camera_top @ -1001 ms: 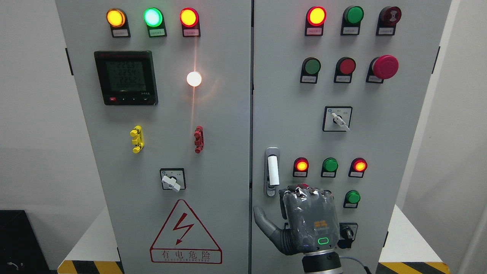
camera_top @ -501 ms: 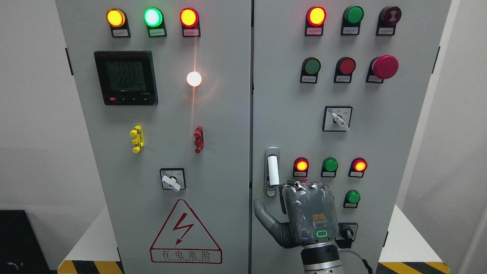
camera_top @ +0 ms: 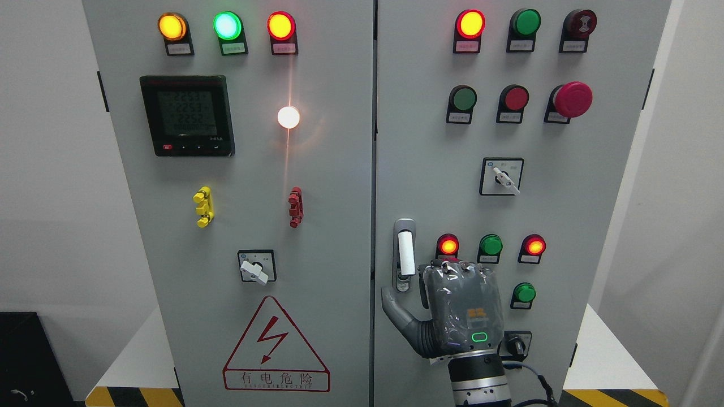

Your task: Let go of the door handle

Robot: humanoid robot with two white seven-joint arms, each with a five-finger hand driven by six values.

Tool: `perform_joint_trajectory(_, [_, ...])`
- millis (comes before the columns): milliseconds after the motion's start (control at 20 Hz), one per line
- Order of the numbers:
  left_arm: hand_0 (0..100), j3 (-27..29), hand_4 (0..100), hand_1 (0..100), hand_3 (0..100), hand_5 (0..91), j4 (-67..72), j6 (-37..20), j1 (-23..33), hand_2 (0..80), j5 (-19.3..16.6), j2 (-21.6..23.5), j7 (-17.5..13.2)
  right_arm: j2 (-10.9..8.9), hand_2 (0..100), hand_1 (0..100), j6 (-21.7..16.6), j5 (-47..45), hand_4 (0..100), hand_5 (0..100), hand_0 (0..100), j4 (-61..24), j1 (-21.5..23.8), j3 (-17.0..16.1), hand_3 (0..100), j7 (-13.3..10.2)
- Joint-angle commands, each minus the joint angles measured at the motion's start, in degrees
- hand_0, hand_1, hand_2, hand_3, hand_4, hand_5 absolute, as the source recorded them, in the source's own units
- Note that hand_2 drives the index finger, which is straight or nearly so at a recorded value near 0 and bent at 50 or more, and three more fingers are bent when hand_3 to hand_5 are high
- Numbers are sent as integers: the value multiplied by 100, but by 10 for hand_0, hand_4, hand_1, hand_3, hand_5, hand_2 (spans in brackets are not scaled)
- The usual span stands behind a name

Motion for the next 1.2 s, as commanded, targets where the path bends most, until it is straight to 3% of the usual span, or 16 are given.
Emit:
perform_joint_trajectory(0, [120, 0, 0, 556, 0, 0, 0, -5, 44, 0, 1, 0, -1, 41, 978, 289, -3, -8, 978, 1000, 301, 128, -57, -92, 1000, 1])
perform_joint_trajectory(951, [120, 0, 0, 556, 0, 0, 0, 4, 53, 0, 1, 0, -1, 50, 977, 261, -3, -43, 975, 1000, 333, 225, -137, -92, 1000, 10])
perform_joint_trajectory(1152, [120, 0, 0, 556, 0, 0, 0, 4, 53, 0, 1, 0, -1, 138, 978, 255, -3, -43, 975, 1000, 339, 277, -189, -92, 1000, 1])
